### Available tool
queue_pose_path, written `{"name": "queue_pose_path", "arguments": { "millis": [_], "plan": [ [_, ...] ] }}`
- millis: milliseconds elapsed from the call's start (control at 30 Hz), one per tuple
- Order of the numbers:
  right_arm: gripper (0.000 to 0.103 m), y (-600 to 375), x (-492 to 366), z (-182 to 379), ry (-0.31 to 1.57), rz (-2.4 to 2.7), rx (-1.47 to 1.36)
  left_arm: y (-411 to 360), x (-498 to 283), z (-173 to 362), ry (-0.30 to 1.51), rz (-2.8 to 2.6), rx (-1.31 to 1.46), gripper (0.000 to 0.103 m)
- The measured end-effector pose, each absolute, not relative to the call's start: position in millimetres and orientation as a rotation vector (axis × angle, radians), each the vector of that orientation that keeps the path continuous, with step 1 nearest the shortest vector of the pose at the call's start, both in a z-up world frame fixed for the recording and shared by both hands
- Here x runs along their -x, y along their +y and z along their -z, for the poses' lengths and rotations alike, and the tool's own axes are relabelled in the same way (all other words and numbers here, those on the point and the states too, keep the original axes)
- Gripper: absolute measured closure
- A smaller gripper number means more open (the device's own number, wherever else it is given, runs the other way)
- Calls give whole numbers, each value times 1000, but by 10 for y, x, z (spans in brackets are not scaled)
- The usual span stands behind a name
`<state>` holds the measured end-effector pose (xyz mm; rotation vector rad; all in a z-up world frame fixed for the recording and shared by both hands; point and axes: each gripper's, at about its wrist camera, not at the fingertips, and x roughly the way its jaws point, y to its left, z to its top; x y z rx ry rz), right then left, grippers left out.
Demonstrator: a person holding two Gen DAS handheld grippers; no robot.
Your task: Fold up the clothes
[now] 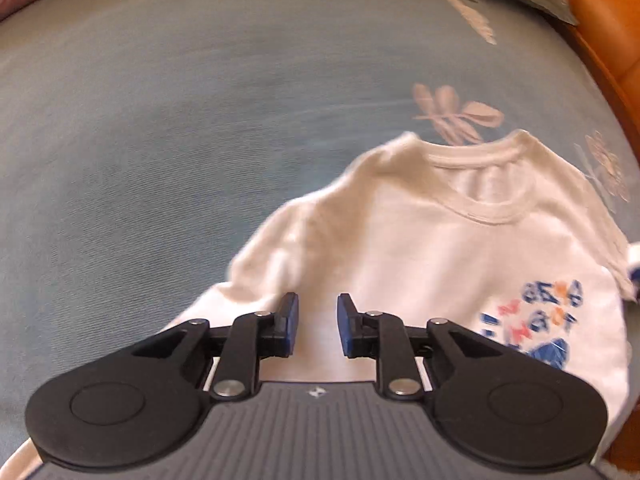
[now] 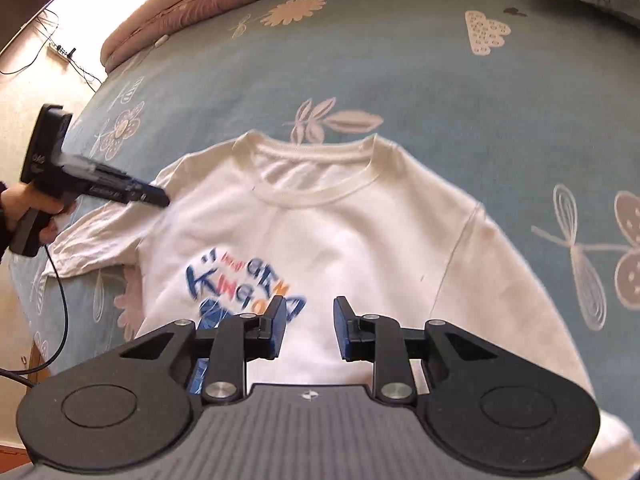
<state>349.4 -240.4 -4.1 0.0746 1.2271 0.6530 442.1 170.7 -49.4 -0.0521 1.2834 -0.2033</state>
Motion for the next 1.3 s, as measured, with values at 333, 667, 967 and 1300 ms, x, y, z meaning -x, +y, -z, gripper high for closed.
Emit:
{"name": "queue_pose_path", "arguments": {
  "millis": [333,667,967,1300],
  "plan": [
    [65,-2059,-2774,-104,1270,-567,-188,2303,-4121,183,1238,247,215,69],
    [58,-1558,-2508,-219,1247,-460,-162,3175,-3706,393,1212,38,373,85],
    [57,-1089,-2493,-114,1228,-542,-151,3395,-3335,536,1118,-143,269,76],
    [48,-392,-2872,-90,1150,-659,59,3778,-2733,307,1052,-305,335,57]
  ]
}}
